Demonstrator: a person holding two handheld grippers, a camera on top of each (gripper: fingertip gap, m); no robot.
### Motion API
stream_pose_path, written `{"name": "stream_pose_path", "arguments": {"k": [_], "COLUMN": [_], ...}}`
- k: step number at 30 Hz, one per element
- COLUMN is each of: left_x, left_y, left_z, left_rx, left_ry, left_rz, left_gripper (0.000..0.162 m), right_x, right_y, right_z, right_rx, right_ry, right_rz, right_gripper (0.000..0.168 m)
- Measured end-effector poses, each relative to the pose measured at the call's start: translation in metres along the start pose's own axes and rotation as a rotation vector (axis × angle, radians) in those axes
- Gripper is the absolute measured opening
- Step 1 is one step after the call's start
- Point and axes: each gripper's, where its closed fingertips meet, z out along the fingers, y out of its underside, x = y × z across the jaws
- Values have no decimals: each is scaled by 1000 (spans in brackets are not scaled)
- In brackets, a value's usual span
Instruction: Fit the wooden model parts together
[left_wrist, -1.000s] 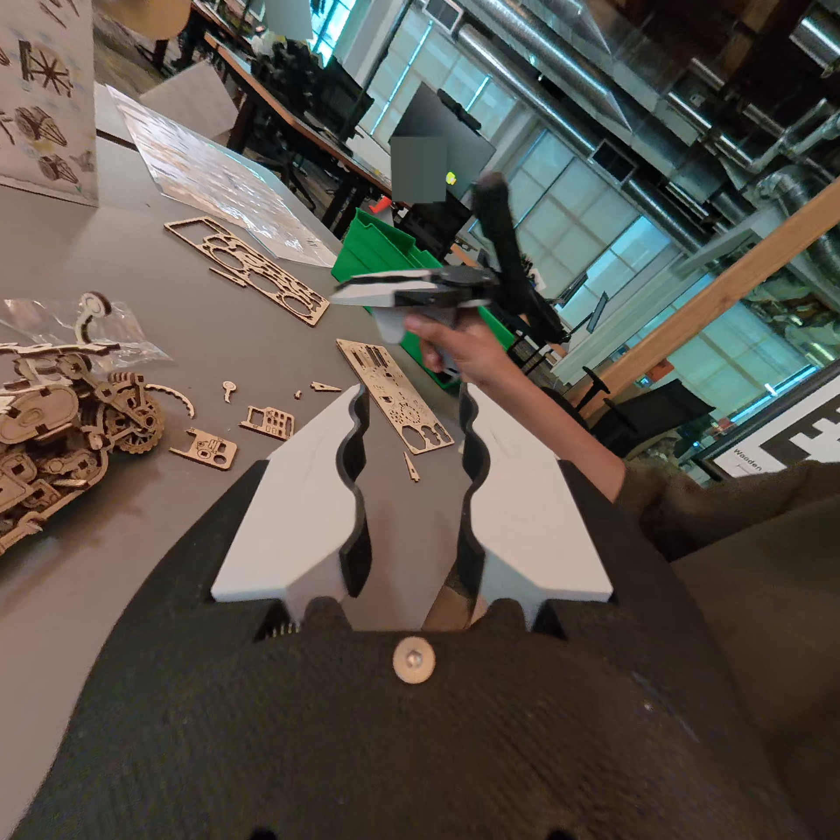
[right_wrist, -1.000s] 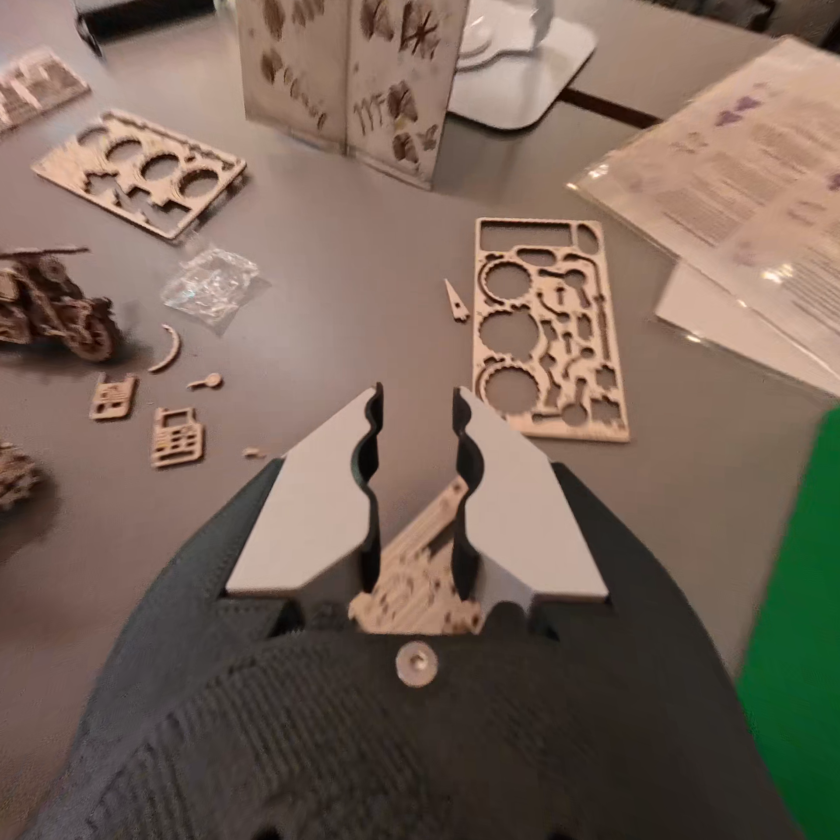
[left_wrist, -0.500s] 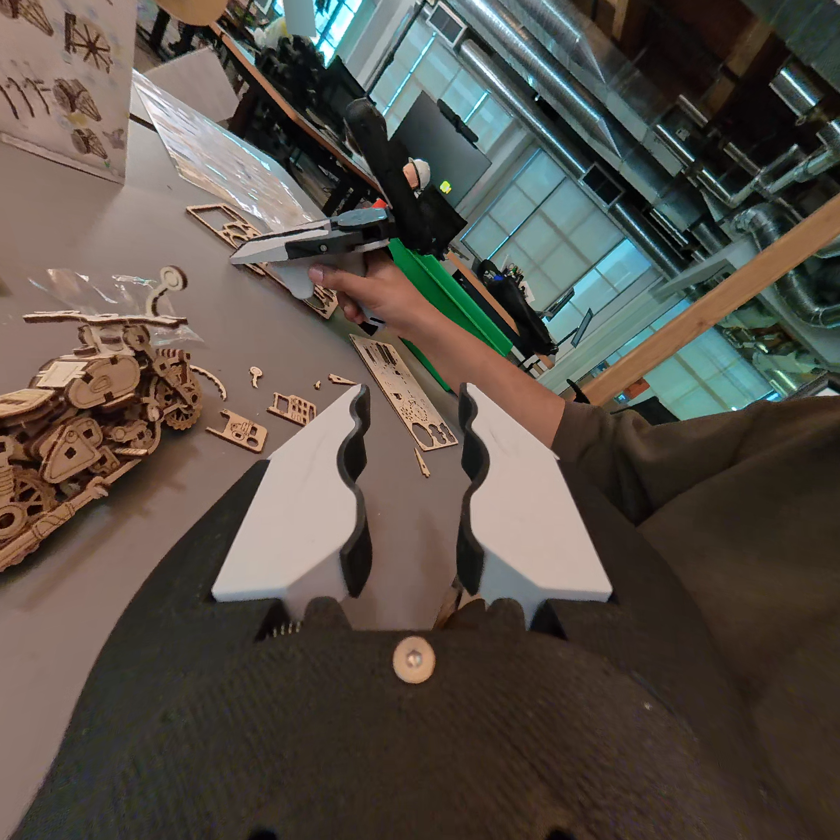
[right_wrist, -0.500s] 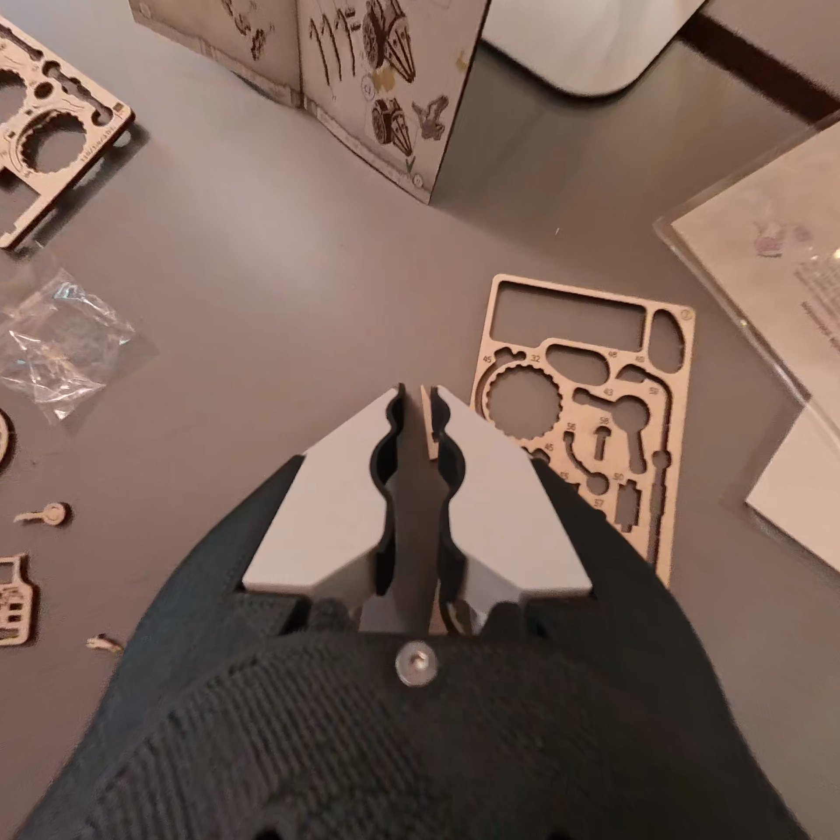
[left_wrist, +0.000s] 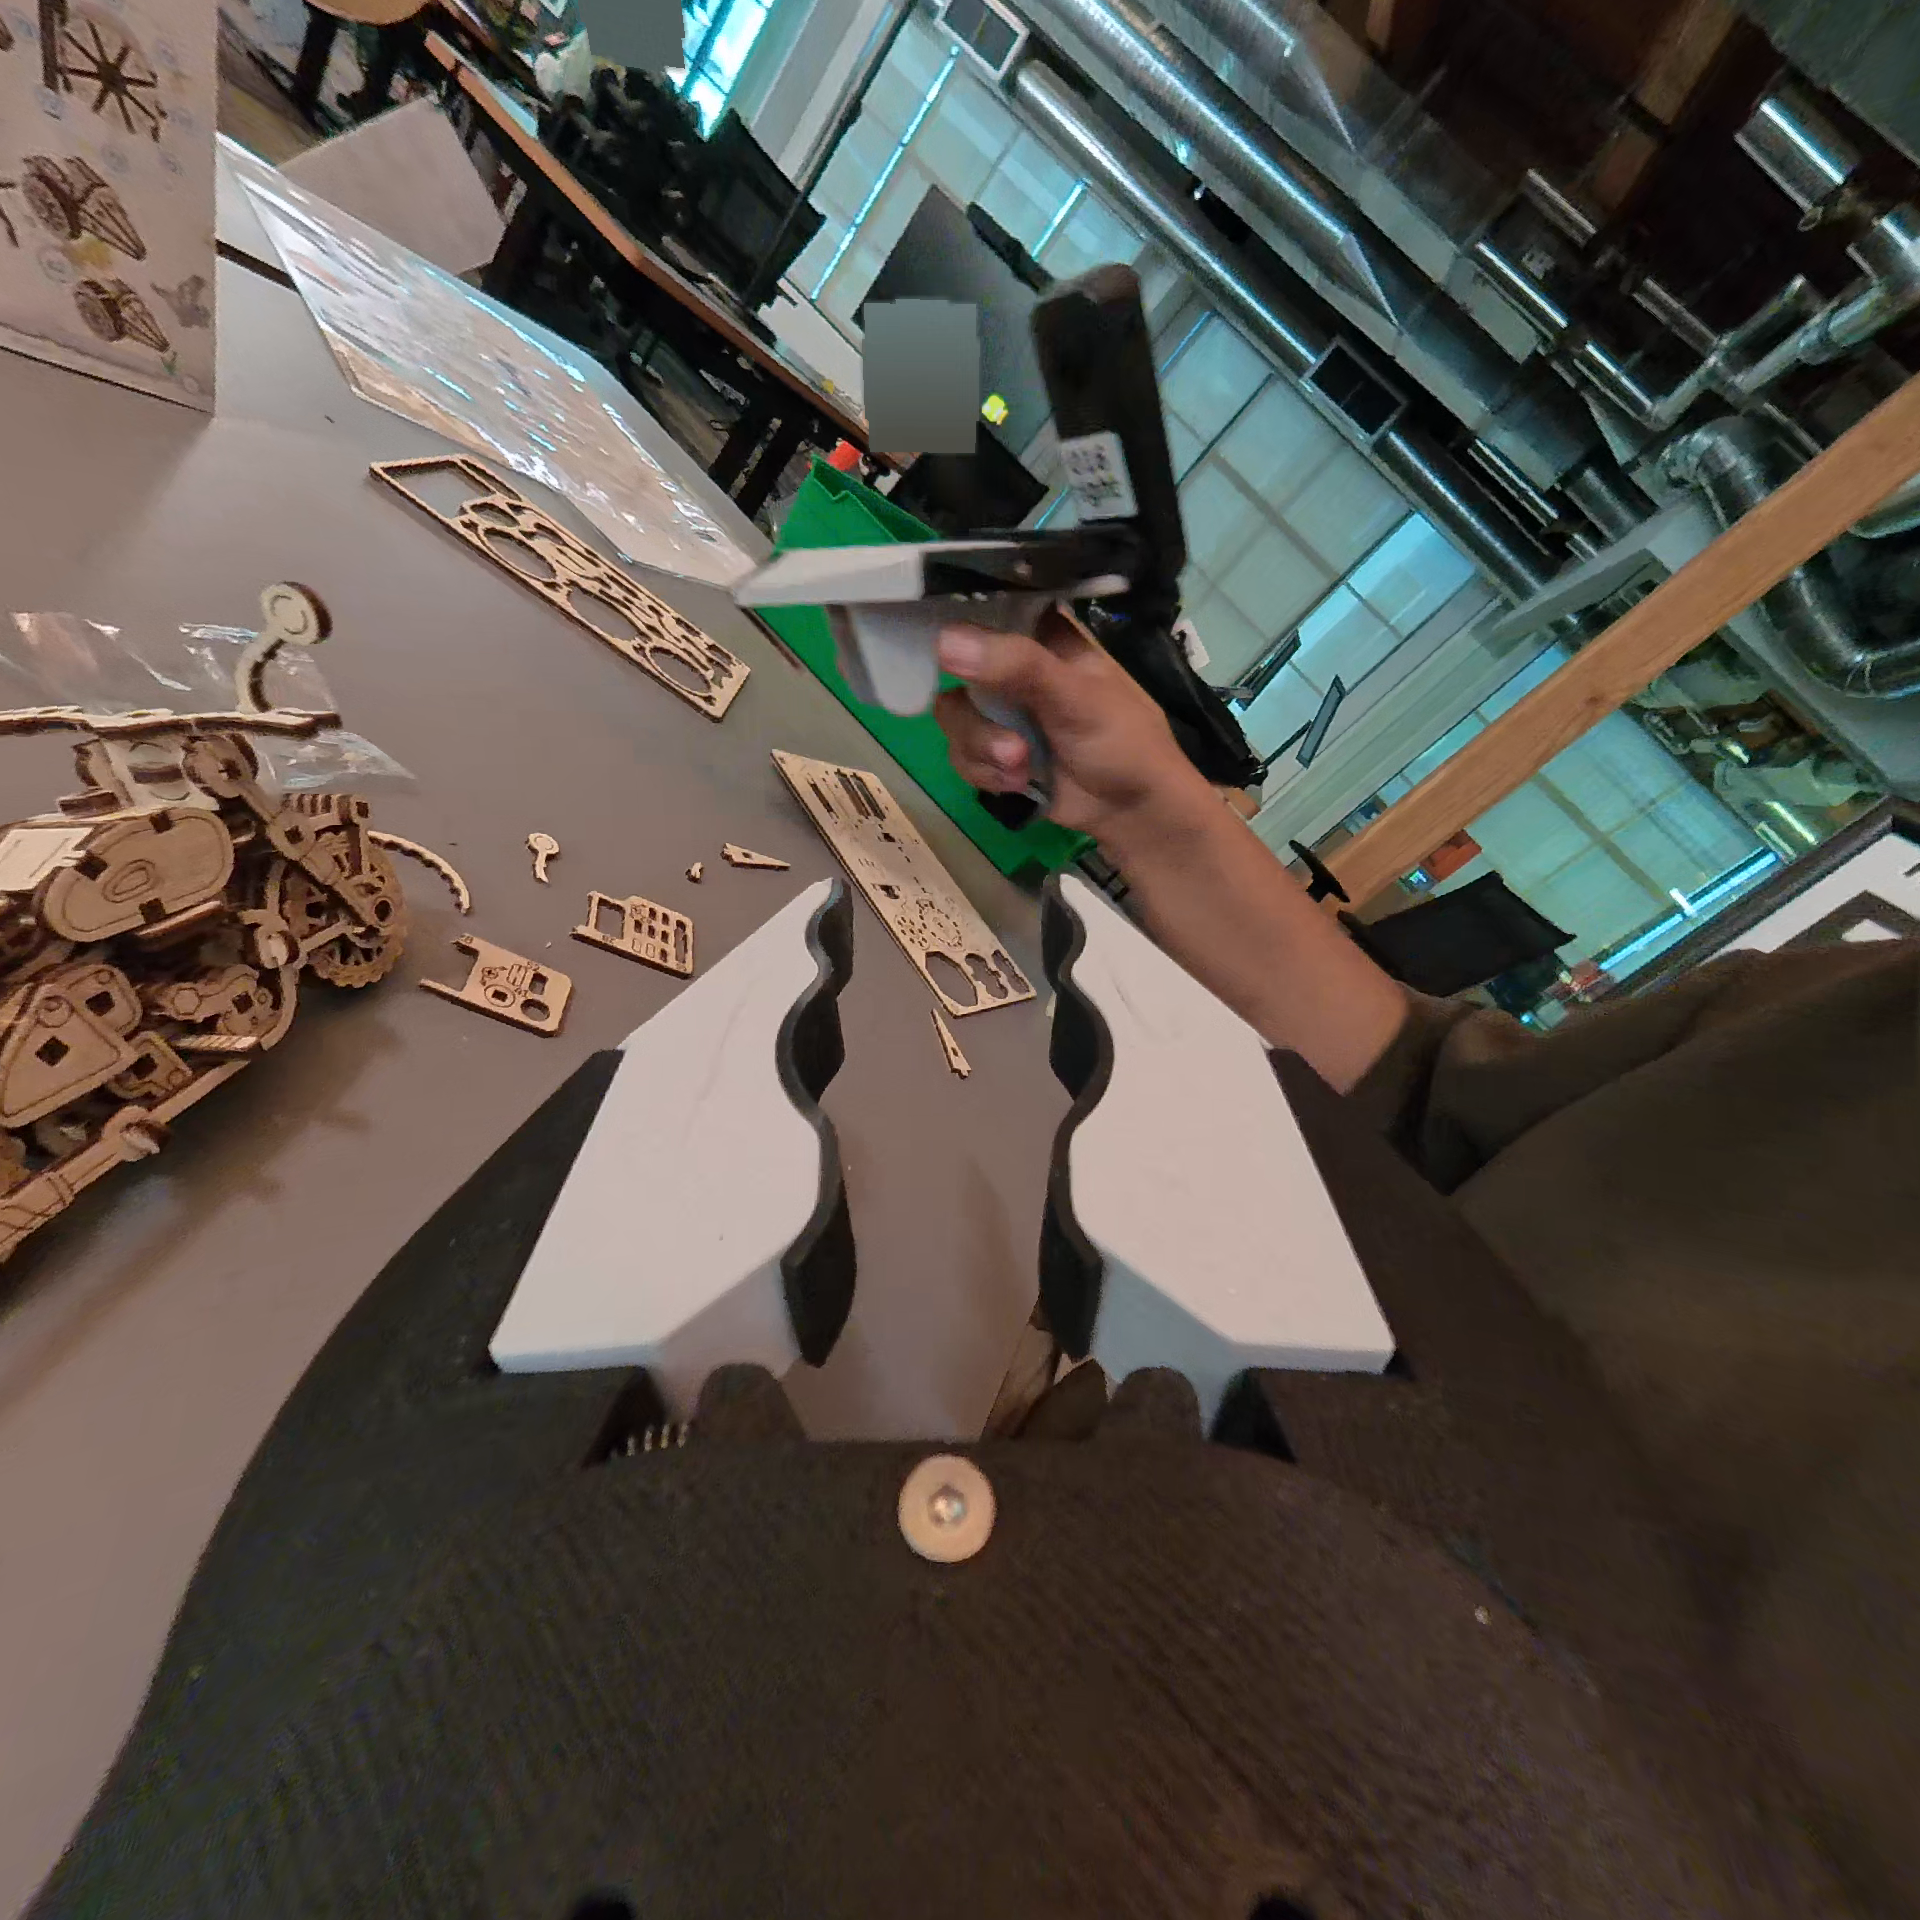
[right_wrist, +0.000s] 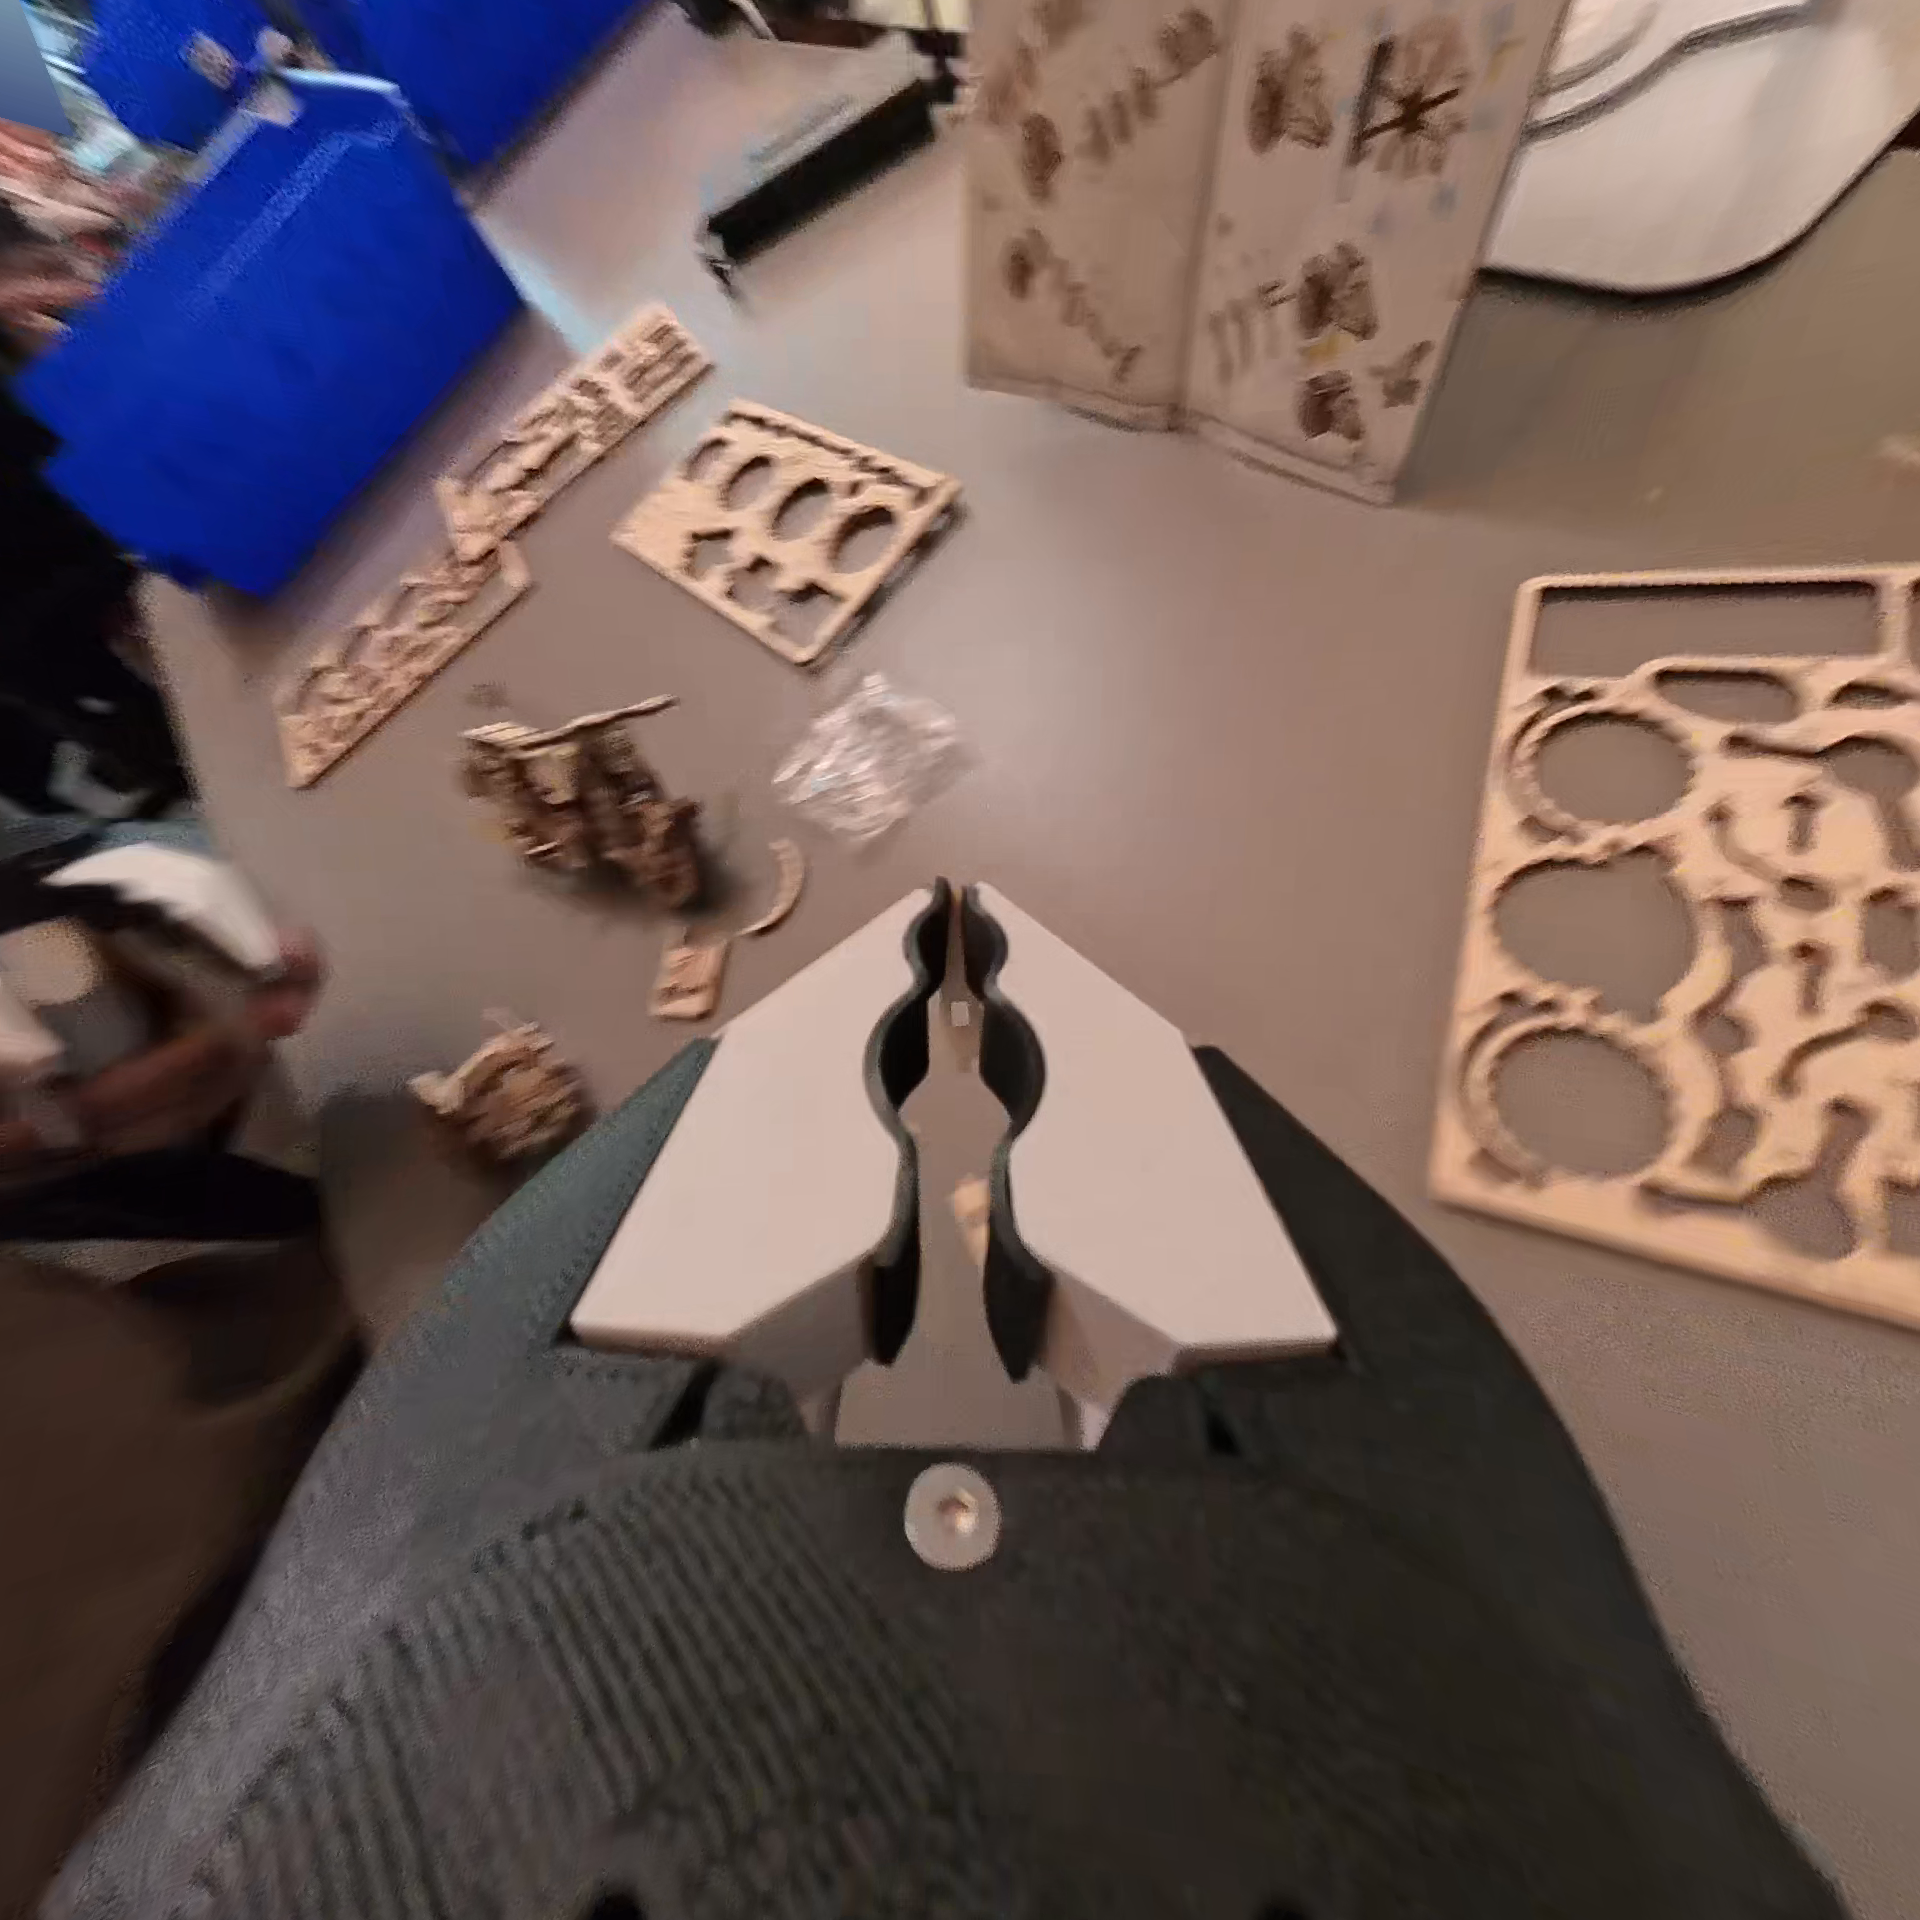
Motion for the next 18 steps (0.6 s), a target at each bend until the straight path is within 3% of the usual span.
{"name": "stream_pose_path", "arguments": {"k": [3,8,12,14,18], "left_x": [3,13,18,16,15], "left_y": [6,17,29,34,27], "left_z": [3,12,17,18,16], "left_rx": [-20,-50,-87,-110,-71], "left_ry": [-1,29,35,17,35], "left_rz": [32,42,103,138,86], "left_gripper": [33,33,32,31,30], "right_x": [-45,-64,-76,-67,-63], "right_y": [43,120,125,113,98], "right_z": [-13,-3,-4,-14,-42], "right_rx": [-51,-187,-122,-68,22], "right_ry": [-57,68,22,87,105], "right_rz": [-10,-64,-12,-41,-26], "right_gripper": [0,1,1,11,9]}}
